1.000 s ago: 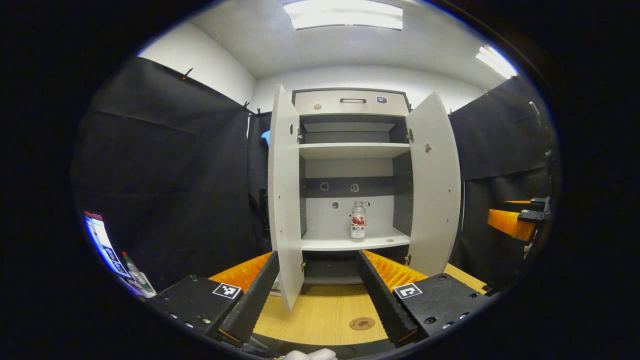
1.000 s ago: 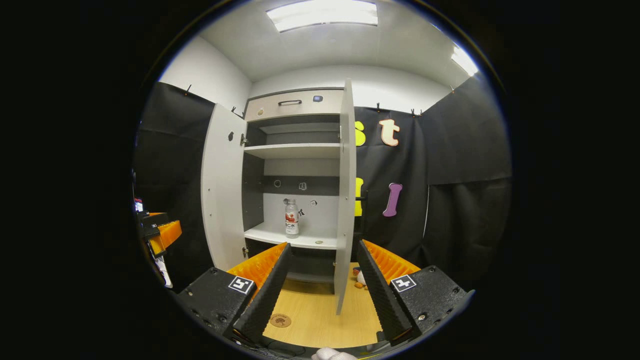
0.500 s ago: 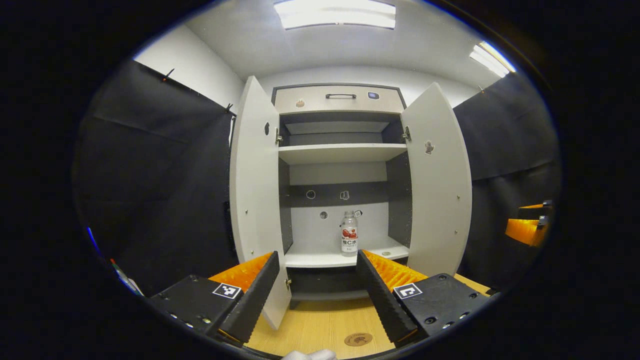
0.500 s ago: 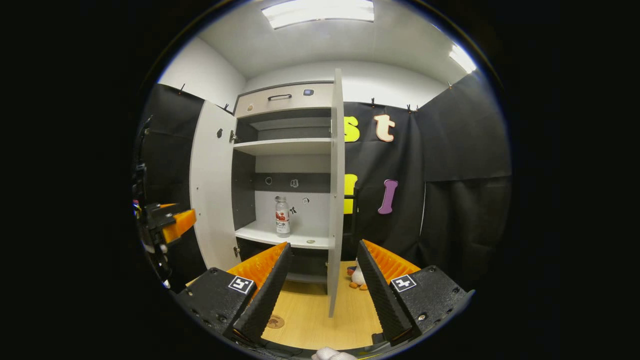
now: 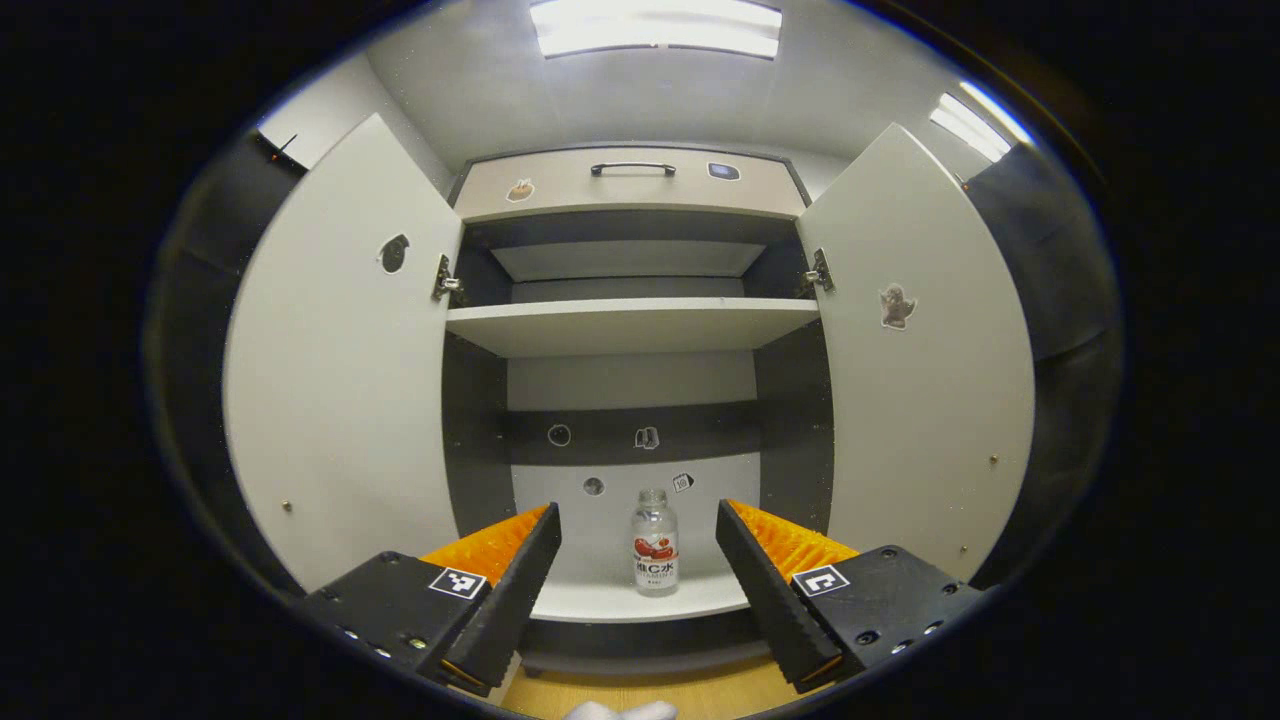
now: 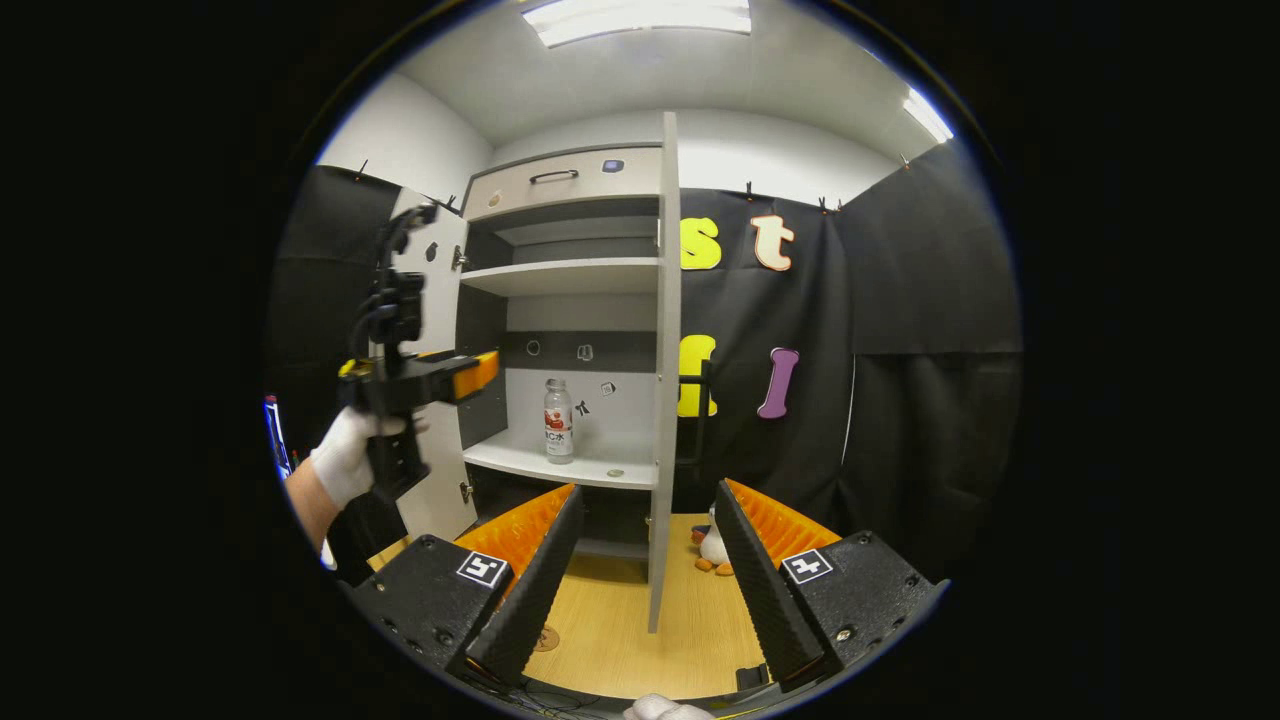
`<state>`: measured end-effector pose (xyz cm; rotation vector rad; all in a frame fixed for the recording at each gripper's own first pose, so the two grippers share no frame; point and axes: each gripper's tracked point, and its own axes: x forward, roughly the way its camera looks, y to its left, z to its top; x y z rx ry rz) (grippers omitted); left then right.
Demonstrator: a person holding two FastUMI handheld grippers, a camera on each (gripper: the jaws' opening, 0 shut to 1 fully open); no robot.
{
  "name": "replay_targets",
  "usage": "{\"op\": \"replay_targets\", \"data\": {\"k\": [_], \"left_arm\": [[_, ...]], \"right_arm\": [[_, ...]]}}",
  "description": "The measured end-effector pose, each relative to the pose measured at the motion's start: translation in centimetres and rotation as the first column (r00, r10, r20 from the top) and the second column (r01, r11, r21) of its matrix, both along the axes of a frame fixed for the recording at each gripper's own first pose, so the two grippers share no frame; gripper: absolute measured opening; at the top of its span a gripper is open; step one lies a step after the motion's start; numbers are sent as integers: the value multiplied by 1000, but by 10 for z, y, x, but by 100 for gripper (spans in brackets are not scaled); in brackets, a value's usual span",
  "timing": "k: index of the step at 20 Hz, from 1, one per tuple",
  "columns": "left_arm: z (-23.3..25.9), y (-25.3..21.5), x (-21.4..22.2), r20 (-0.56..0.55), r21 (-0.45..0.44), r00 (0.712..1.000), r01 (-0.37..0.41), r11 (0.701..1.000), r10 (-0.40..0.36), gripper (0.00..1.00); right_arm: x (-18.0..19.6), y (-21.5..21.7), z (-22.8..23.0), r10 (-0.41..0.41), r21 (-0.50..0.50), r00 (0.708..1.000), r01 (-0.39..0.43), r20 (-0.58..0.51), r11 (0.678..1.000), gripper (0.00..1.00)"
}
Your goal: Grasp the bottle in the cabinet with the left hand and place it on the coaster, then close the right door with the right hand and the left door with the left hand.
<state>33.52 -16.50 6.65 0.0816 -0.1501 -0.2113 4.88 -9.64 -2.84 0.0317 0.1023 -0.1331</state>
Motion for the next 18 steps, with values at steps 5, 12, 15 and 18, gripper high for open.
{"op": "replay_targets", "data": {"k": [5,12,15,18], "left_arm": [[-29,-29,84,-56,-35,998,-18,999,16,96],[-97,-36,181,-147,14,985,-91,996,92,96],[-114,-43,205,-171,18,981,-90,996,92,96],[-127,-48,220,-190,12,977,-100,995,100,96]], "right_arm": [[0,-39,-1,-60,-7,998,60,-23,998,82],[-5,-76,-24,-117,-31,988,115,-96,993,82],[-5,-87,-30,-135,-43,984,131,-117,990,82],[-2,-92,-31,-139,-51,982,133,-127,990,82]]}}
